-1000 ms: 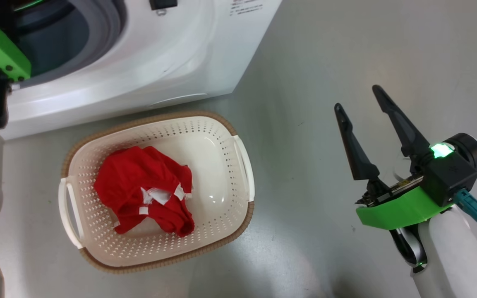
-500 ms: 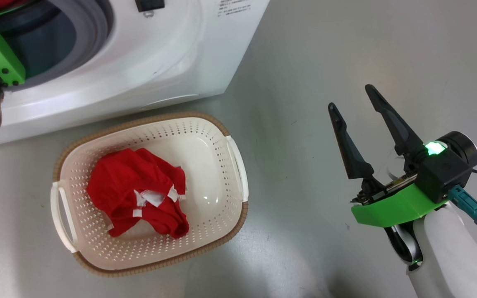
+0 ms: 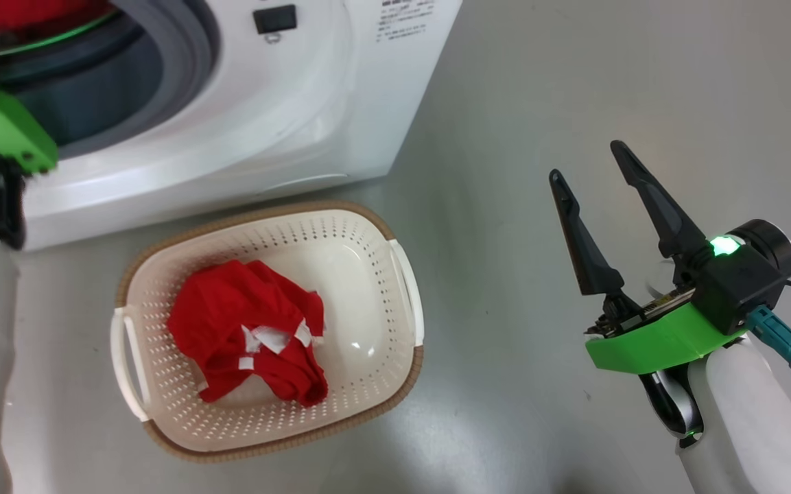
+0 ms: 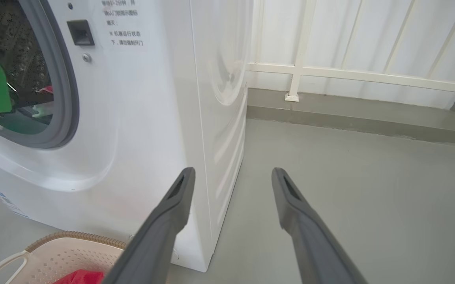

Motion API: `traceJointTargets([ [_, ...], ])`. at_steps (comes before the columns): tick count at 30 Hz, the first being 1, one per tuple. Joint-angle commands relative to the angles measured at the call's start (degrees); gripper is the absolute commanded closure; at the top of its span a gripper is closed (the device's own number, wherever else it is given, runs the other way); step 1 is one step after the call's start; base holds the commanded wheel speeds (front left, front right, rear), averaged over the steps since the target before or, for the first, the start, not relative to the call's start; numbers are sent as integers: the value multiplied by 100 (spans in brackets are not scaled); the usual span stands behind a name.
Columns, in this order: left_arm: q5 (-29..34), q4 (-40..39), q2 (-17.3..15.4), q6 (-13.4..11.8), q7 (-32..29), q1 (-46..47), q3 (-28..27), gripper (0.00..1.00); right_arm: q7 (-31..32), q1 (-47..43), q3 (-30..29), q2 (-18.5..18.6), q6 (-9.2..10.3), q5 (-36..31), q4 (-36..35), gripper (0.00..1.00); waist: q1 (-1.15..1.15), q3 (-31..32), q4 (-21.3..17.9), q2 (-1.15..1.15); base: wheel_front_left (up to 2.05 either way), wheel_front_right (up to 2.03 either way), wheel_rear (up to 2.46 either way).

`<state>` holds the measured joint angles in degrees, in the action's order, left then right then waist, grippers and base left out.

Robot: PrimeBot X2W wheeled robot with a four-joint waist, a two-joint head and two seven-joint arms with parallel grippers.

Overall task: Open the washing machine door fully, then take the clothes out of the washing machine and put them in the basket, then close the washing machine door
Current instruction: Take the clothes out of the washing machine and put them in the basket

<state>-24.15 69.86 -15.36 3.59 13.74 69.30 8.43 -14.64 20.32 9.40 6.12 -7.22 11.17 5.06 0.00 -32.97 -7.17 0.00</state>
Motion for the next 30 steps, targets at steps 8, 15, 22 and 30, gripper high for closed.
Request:
traceJointTargets([
  [8,-174,-1248,-219,-1,123,-938,-505,100,-36,-266,18,12,-26,57,-95,0,0,405,271,0,0,0,0],
  [15,-32,-2509,-80,-87,125,-1928,-821,100,-36,-366,-4,16,-26,110,-66,0,0,657,360,0,0,0,0],
  [22,79,-3320,54,-103,125,-2576,-971,100,-36,-483,-53,26,-26,119,-56,0,0,921,399,0,0,0,0],
  [30,124,-4397,209,-192,125,-3319,-994,100,-36,-679,-112,9,-26,119,-33,0,0,1284,451,0,0,0,0],
])
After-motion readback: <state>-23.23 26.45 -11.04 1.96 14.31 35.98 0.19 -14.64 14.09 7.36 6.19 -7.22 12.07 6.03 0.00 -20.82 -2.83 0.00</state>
